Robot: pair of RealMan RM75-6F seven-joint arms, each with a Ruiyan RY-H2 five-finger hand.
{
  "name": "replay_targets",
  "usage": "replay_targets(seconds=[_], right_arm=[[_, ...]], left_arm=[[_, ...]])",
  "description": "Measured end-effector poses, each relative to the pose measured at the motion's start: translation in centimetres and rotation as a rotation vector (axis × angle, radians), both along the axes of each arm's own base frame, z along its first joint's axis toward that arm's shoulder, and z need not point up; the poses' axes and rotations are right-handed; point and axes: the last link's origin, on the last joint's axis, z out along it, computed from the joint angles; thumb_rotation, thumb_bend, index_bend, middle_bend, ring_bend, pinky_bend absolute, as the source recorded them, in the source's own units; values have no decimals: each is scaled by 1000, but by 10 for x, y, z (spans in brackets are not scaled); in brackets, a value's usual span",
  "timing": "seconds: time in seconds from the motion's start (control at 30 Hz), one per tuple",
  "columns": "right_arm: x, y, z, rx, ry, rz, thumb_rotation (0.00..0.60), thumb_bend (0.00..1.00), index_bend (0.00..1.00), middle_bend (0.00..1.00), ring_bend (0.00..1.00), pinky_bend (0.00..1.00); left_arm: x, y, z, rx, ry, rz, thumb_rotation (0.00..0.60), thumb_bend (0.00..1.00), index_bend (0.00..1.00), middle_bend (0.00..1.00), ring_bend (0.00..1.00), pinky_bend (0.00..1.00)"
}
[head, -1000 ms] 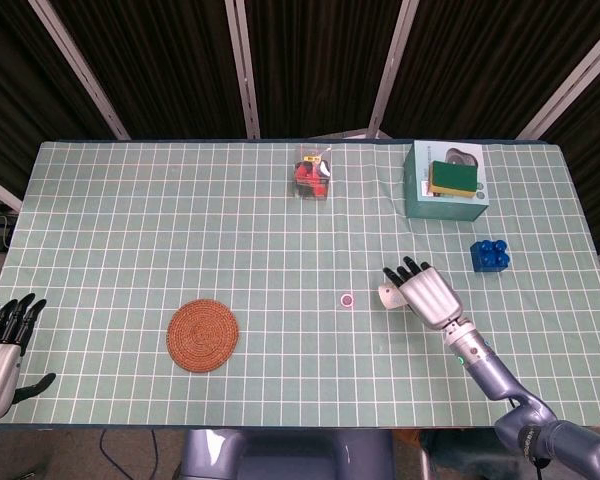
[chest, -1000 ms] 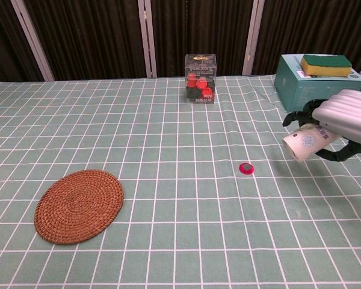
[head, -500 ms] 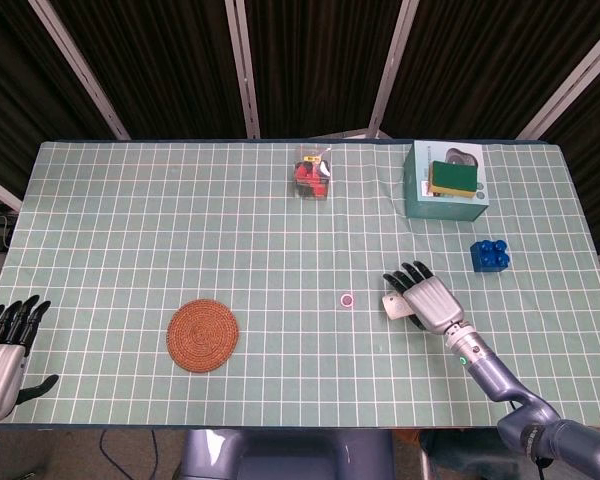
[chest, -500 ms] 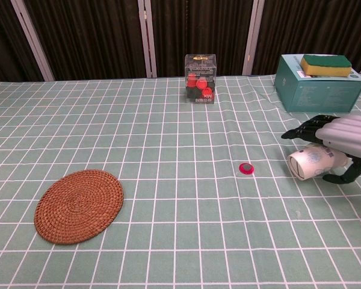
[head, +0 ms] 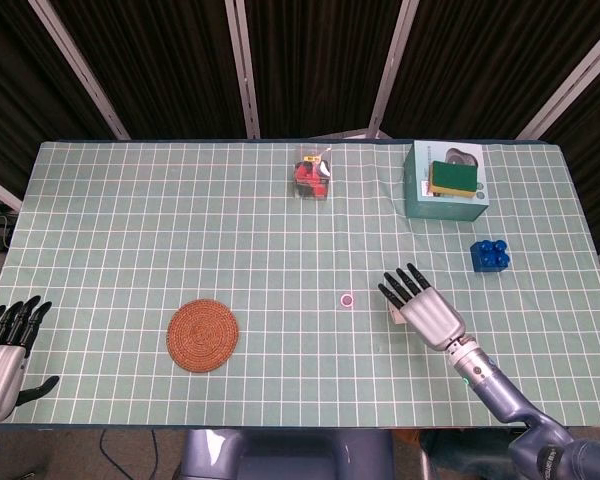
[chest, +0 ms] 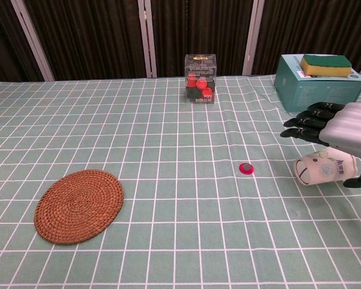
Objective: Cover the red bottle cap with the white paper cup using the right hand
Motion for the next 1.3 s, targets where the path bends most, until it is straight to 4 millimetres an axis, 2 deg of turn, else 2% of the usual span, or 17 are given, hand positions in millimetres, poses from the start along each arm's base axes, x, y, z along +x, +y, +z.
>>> replay_targets(seconds=[0.23,0.5,0.73,1.03,1.2,1.3], right_arm=[[15,14,-14,-8,157,113,600,53,0,0,0,0],[19,19,-30,-32,317,163,600,62,7,1,0,8],[13,22,-42,-43,420,174,600,65,0,64,0,142],[7,24,-51,-56,494,233,600,91,26,192,18,348],[2,20,-52,-80,516,254,600,240,140,336,185,557],[1,17,-52,-95,514,264,600,330,190,396,259,612]], left_arm=[[-1,1,0,0,4,7,600,0,0,0,0,0],[-2,2,1,2,8,16,600,0,0,0,0,0],[-2,2,0,1,10,16,600,0,0,0,0,0],[-2,2,0,4,9,12,600,0,0,0,0,0],[-2,2,0,3,8,13,600,0,0,0,0,0],[-2,2,0,2,8,13,600,0,0,0,0,0]])
